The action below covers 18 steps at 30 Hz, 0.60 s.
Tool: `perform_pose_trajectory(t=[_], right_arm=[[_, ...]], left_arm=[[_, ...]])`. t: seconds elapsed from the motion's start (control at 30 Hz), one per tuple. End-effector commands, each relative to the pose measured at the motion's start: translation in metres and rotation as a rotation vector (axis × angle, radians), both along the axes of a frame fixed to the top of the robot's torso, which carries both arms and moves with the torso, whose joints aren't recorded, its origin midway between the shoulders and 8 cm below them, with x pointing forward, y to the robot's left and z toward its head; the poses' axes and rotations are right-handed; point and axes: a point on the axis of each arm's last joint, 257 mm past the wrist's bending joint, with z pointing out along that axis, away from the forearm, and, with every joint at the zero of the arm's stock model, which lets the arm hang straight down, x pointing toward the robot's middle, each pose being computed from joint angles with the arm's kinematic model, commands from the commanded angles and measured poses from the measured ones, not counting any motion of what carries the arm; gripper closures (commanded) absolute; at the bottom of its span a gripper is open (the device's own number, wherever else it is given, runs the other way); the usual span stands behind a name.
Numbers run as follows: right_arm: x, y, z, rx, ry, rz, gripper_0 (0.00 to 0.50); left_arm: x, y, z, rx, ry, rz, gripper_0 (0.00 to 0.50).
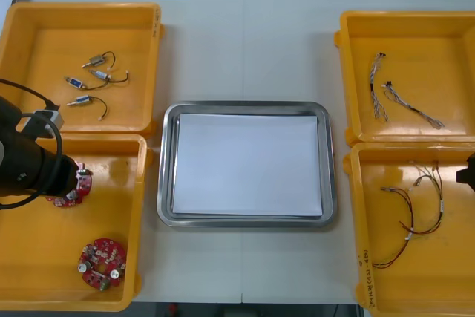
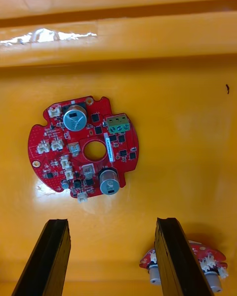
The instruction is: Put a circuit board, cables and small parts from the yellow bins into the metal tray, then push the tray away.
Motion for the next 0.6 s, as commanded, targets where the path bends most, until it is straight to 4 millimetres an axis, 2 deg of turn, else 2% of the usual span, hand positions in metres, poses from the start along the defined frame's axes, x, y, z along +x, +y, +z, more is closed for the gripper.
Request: perform_pose_trajectory(t=[0.03, 0.33, 0.6], right_arm=[[0.0, 0.006, -0.029, 0.007, 0.037, 0.009, 0.0], [-0.004, 0.002, -0.055, 0.014, 0.085, -0.006, 0.0], [-0.004, 0.002, -0.071, 0.029, 0.094, -0.034, 0.0]], left_arm=[[-0.005, -0.003, -0.019, -0.027, 0.011, 0.073, 0.0], [-0.002, -0.006, -0.041, -0.046, 0.027, 0.11, 0.0], [-0.005, -0.014, -0.052, -0.064, 0.031, 0.158, 0.0]])
